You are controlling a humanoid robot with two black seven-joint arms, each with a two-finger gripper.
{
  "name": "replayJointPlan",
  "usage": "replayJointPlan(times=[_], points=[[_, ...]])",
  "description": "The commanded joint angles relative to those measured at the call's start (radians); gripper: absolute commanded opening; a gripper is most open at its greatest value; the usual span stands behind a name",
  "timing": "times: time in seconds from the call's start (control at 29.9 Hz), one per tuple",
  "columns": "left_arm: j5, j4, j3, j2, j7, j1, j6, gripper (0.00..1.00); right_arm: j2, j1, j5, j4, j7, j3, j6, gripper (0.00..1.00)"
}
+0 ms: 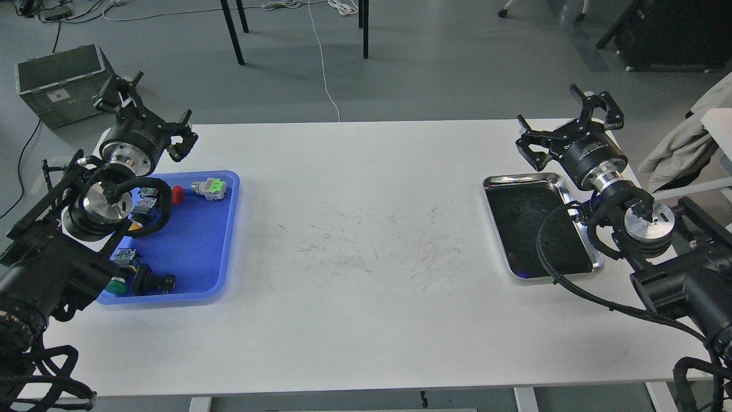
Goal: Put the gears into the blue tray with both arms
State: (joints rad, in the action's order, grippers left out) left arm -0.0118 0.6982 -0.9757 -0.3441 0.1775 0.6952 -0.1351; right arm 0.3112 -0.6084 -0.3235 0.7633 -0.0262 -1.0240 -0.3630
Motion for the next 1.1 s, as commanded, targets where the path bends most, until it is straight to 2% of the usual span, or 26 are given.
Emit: replayJointPlan(times=[0.0,0.2,0.47,0.57,0.64,0.74,1.07], points=[[0.001,-0.002,0.000,-0.004,0.000,-0.002,0.000,0.98,-0.001,0.003,0.000,0.008,0.009,-0.004,-0.001,0.99],[-0.002,-0.009,0.005,-0.007,0.002,0.000,-0.001,0.98,-0.006,0.003,0.001,0.002,0.031,-0.014,-0.001,0.99],[0.001,-0.048,0.000,-0.013,0.007,0.003,-0.011,0.98,-0.004,-0.004,0.003,0.002,0.034,-0.014,-0.002,0.99],[0.003,-0.052,0.000,-0.010,0.010,0.004,-0.011,0.98,-0.003,-0.005,0.003,0.001,0.051,-0.013,-0.002,0.99],[0.003,-0.051,-0.003,-0.010,0.026,0.004,-0.012,0.98,0.002,-0.007,0.003,0.001,0.055,-0.011,-0.005,0.99],[0.003,-0.051,0.012,-0.010,0.075,0.004,-0.009,0.98,0.003,-0.008,0.008,-0.001,0.055,-0.008,-0.010,0.99],[-0.007,-0.045,0.012,-0.007,0.083,0.007,-0.003,0.98,0.061,-0.034,0.018,0.013,0.045,0.084,-0.030,0.99]])
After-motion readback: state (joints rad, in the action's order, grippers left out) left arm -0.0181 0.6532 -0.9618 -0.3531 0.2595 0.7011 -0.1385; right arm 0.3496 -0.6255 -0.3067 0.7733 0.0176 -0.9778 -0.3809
